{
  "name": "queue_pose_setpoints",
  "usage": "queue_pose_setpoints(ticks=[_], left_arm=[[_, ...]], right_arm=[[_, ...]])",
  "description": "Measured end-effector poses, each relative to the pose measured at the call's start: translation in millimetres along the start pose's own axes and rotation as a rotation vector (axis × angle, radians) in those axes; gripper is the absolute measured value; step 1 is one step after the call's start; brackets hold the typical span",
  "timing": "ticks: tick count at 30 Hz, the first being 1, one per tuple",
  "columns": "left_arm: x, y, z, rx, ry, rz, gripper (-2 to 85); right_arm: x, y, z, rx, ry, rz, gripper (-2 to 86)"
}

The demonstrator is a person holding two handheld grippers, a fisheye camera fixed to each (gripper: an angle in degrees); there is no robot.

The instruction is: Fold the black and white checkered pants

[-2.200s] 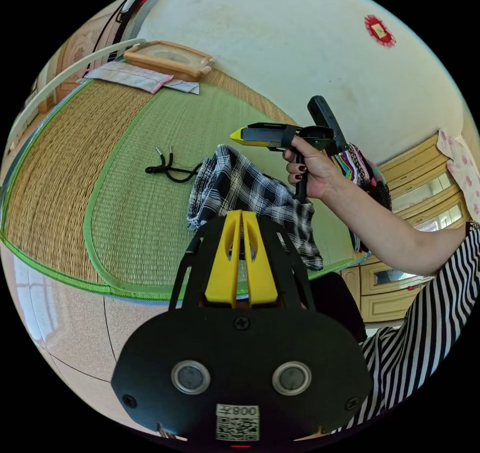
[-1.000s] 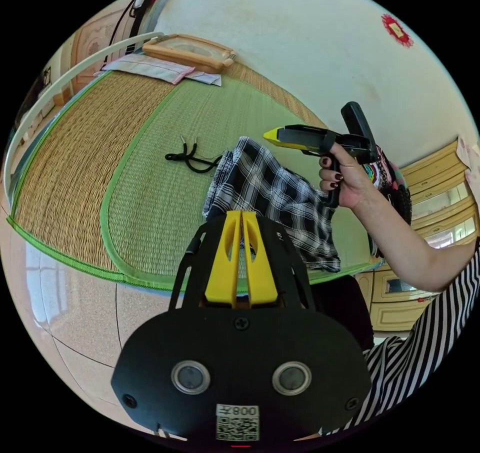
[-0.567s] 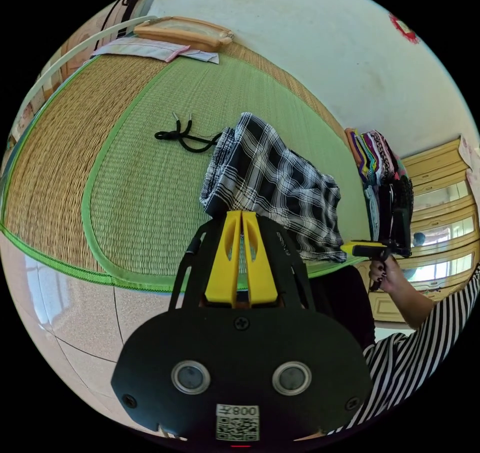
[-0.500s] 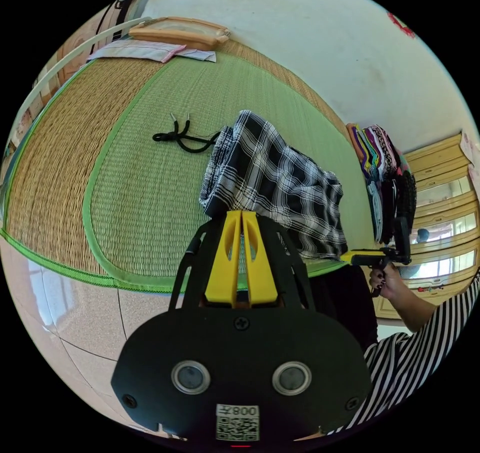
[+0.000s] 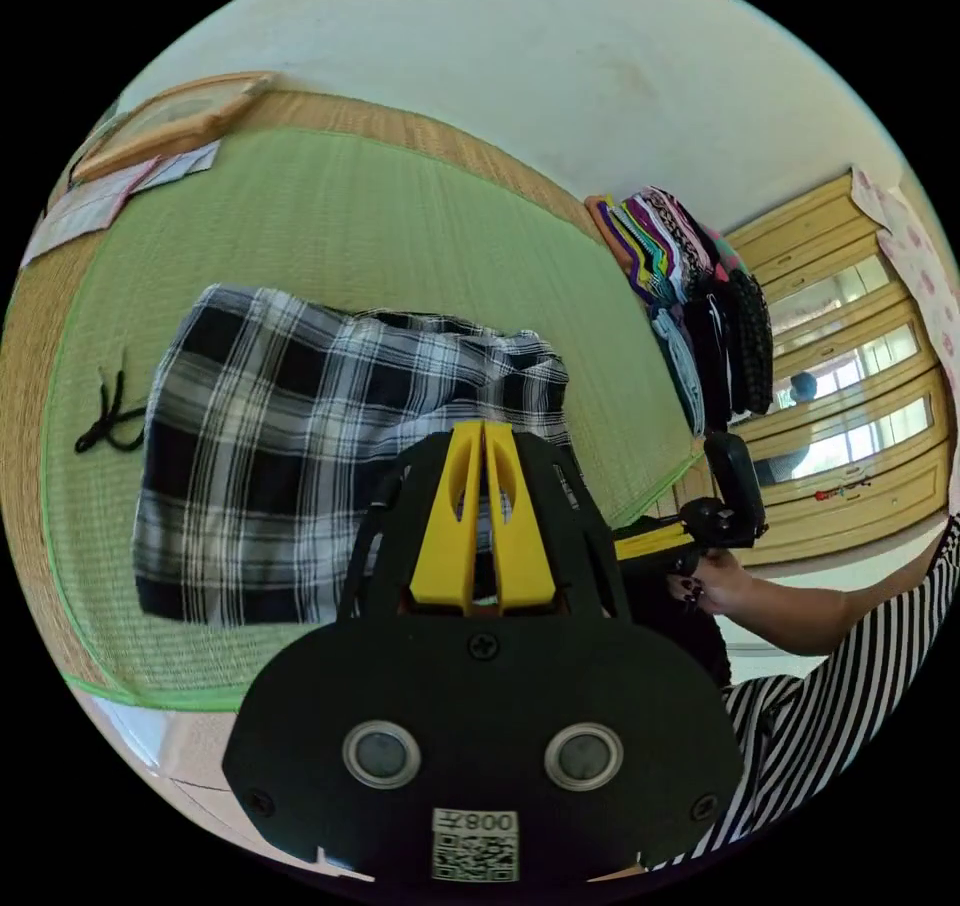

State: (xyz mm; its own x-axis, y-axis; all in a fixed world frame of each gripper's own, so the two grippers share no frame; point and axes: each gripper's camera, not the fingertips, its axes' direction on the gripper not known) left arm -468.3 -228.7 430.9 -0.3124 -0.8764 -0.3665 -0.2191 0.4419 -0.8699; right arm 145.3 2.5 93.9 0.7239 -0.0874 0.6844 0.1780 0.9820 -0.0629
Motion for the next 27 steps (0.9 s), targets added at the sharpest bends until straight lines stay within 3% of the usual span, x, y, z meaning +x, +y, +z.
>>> queue_pose_setpoints(ticks=[8,17,21,27], left_arm=[[49,-80,83,-0.248,-0.261,0.184,0.3],[66,-108,78,-0.099,-0.277,0.135,0.2],[70,-119,91,-0.155,-0.214,0.138,0.5],[92,-125,121,-0.241,-0.338,0.237,0.8]], right_arm=[[17,12,-4,-0.003,-0.001,-0.047,0.0],[35,28,-7,0.005,-0.03,-0.065,0.0],[41,33,-8,0.009,-0.047,-0.064,0.0],[50,41,-11,0.016,-0.066,-0.063,0.0]])
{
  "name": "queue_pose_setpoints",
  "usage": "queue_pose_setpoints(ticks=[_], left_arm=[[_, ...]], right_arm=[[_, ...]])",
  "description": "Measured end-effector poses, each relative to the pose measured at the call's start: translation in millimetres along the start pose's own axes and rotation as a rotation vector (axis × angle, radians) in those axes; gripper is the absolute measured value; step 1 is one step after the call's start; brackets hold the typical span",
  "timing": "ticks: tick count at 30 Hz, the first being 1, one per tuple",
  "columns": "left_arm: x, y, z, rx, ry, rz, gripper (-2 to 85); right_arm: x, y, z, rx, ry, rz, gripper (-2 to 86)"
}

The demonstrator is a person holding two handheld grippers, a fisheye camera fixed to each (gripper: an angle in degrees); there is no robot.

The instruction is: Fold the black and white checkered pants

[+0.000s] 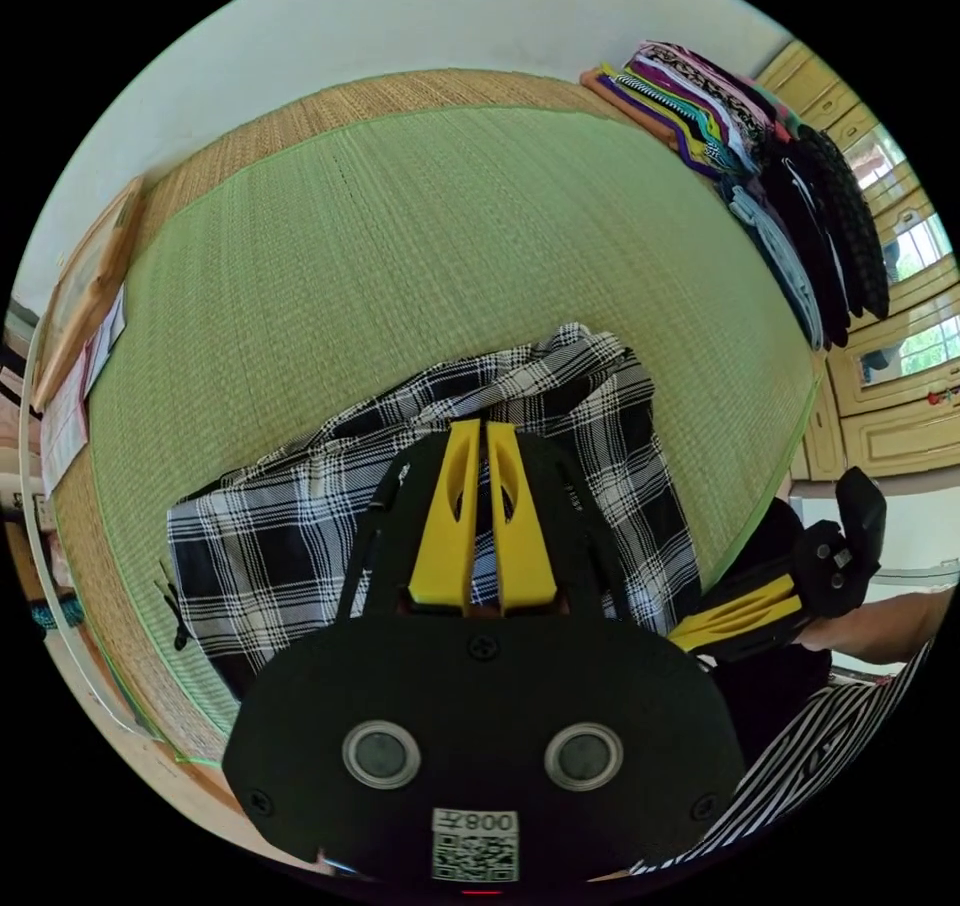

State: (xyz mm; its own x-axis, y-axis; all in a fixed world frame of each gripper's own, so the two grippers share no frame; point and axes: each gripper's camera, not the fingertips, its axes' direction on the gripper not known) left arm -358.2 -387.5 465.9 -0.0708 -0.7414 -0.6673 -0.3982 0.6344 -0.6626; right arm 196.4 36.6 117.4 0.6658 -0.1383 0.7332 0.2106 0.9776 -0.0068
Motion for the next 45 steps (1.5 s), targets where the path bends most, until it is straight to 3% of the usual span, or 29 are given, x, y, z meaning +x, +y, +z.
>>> queue_pose_setpoints(ticks=[6,12,20,23,28,34,45], left_arm=[[-4,-15,-16,0.099,0.016,-0.058,0.4],[-9,-28,1,0.032,0.028,-0.083,0.6],[-41,15,-34,0.189,0.117,-0.198,1.0],[-42,23,-32,0.196,0.222,-0.177,1.3],[-4,-4,-11,0.136,0.25,-0.03,2.3],[23,-32,19,0.009,0.146,0.072,0.9],[1,-17,8,0.145,0.193,-0.031,0.0]], right_arm=[[3,8,-2,0.009,0.004,-0.009,0.0],[5,14,-3,0.002,-0.004,-0.003,0.0],[-10,24,-19,0.024,-0.057,-0.047,0.0],[-11,16,-40,0.105,0.001,-0.047,0.0],[5,-15,-67,0.224,0.091,-0.006,0.0],[17,-45,-68,0.207,0.182,0.012,0.0],[23,-56,-42,0.119,0.213,0.026,0.0]])
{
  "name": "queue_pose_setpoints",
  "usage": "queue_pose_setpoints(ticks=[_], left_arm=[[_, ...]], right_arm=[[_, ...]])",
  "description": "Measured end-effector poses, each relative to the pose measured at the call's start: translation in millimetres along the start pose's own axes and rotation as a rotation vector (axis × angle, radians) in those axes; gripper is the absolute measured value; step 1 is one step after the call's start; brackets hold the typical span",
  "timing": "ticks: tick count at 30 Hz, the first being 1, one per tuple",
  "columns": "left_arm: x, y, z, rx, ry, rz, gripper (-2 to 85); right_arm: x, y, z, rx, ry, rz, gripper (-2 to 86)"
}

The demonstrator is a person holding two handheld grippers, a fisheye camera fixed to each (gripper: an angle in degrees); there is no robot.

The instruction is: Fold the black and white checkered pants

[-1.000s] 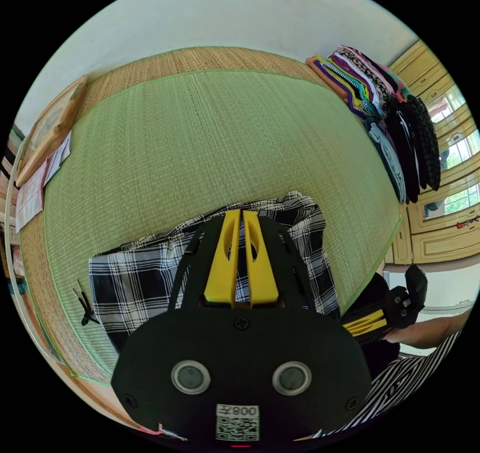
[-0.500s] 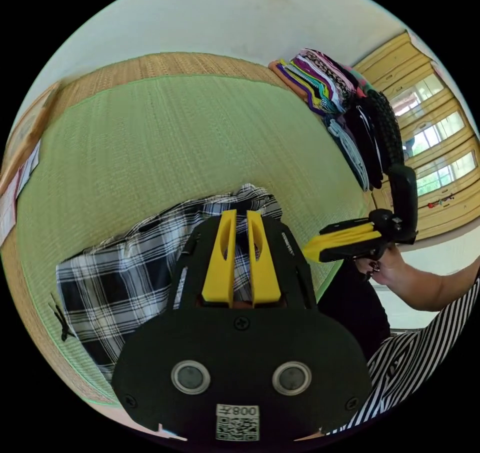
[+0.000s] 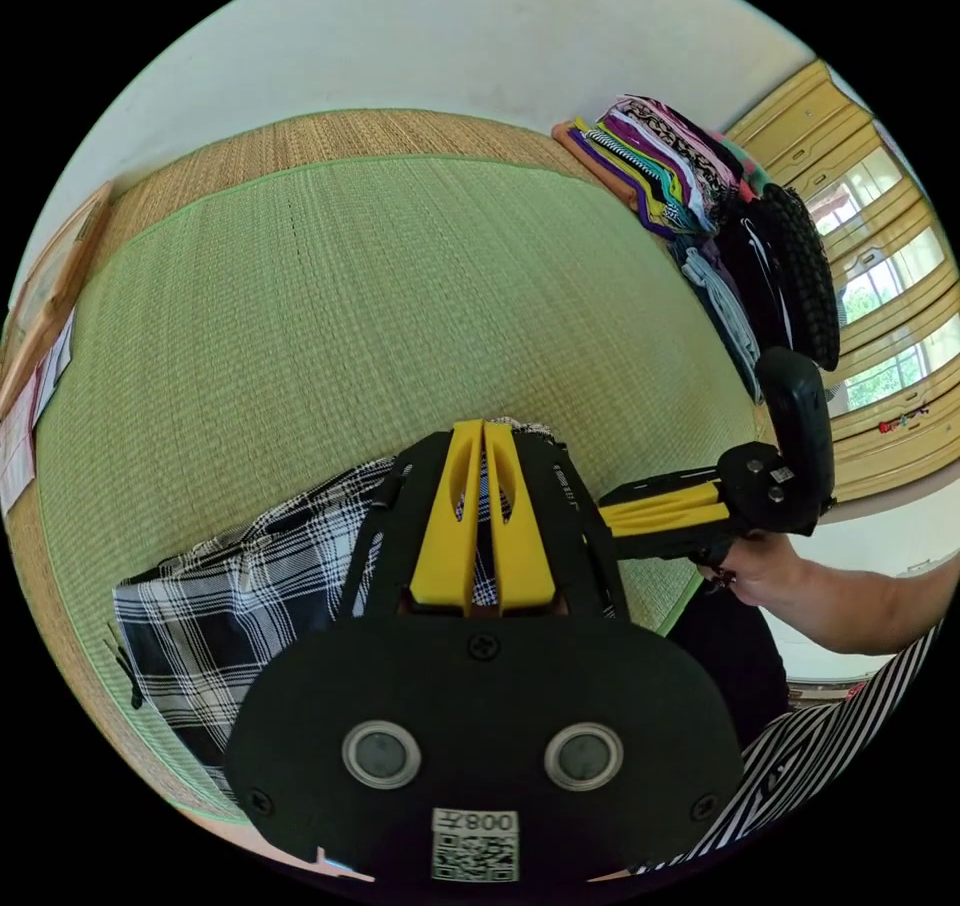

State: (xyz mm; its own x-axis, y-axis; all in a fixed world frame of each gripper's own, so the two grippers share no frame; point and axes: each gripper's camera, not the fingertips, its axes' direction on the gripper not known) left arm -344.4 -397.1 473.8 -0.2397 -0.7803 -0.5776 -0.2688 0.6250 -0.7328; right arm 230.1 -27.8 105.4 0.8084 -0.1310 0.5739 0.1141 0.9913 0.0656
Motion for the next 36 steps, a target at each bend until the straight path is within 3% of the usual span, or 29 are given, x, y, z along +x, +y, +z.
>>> queue_pose_setpoints(ticks=[9,13,17,22,28,36], left_arm=[[-20,34,-30,0.095,0.037,-0.044,0.1],[-58,76,-68,0.175,-0.098,-0.174,0.1],[-115,123,-80,0.113,-0.274,-0.396,0.0],[-150,154,-87,0.154,-0.138,-0.486,0.1],[-140,191,-108,0.176,-0.118,-0.446,0.1],[-169,262,-109,0.13,-0.072,-0.566,0.2]], right_arm=[[-11,-13,-18,0.095,-0.052,-0.023,0.0],[-3,-25,-20,0.135,-0.024,0.018,0.0],[13,-34,-16,0.147,-0.004,0.089,0.0],[21,-42,-11,0.125,0.009,0.117,0.0],[0,-21,-25,0.154,-0.053,0.021,0.0],[-25,45,20,-0.105,-0.127,-0.031,0.0]])
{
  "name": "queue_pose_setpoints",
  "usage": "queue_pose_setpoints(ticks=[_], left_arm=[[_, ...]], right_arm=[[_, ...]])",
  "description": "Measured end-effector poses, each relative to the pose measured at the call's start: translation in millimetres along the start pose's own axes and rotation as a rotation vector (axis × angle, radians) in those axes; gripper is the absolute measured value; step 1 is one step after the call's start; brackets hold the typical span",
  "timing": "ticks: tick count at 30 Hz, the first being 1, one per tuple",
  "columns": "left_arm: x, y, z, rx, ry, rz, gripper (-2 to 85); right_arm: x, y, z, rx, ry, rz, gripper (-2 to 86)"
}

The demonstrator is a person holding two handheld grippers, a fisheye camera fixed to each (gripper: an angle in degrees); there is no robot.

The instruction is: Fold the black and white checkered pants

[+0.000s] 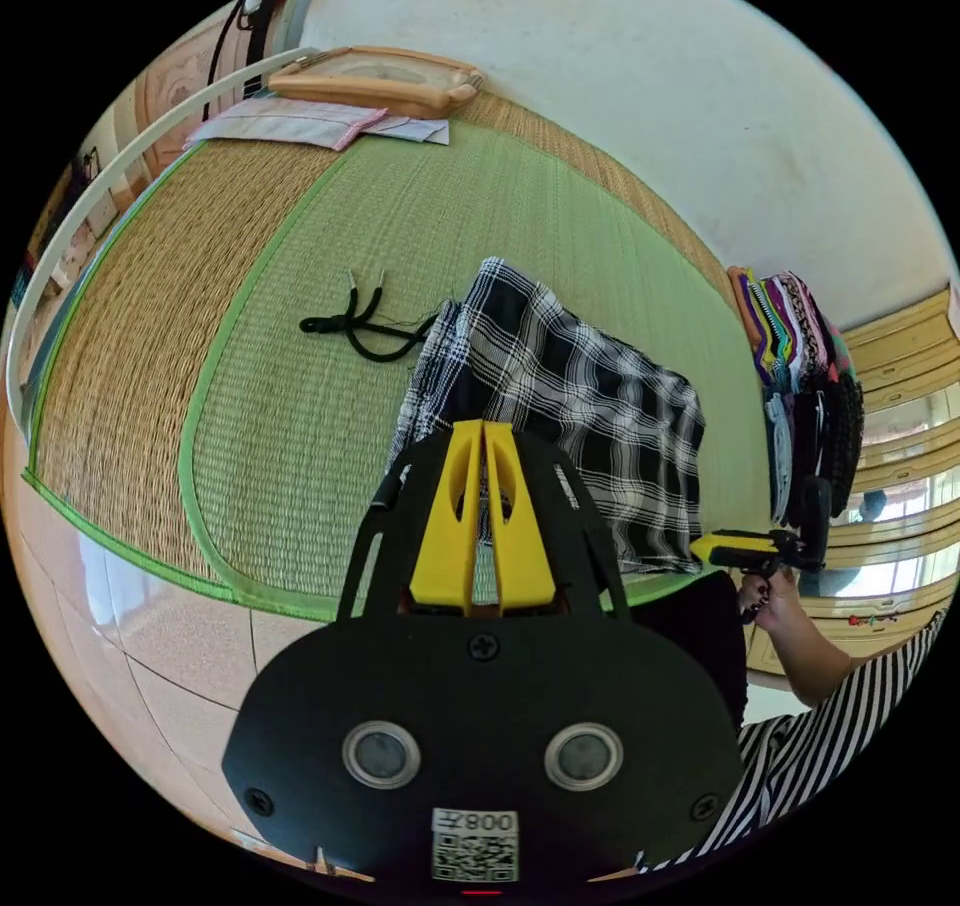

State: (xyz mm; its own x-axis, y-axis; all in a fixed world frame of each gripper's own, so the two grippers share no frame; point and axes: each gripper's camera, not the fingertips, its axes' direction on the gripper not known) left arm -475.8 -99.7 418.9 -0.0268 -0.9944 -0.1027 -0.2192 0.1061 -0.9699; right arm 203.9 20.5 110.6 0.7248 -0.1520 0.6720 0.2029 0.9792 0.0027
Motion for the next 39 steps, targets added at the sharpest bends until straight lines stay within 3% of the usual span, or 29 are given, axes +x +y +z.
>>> queue_pose_setpoints(ticks=[8,16,26,39], left_arm=[[45,41,14,-0.148,0.281,0.241,1.2],[53,64,75,-0.41,0.429,0.196,6.2],[6,67,91,-0.406,0.547,0.038,3.3],[-38,72,68,-0.362,0.568,0.119,2.2]], right_arm=[[7,9,-9,0.048,0.017,0.031,0.1],[43,27,-22,0.127,-0.166,0.173,0.7],[89,37,-25,0.173,-0.387,0.309,7.4],[115,29,-20,0.187,-0.57,0.401,10.2]])
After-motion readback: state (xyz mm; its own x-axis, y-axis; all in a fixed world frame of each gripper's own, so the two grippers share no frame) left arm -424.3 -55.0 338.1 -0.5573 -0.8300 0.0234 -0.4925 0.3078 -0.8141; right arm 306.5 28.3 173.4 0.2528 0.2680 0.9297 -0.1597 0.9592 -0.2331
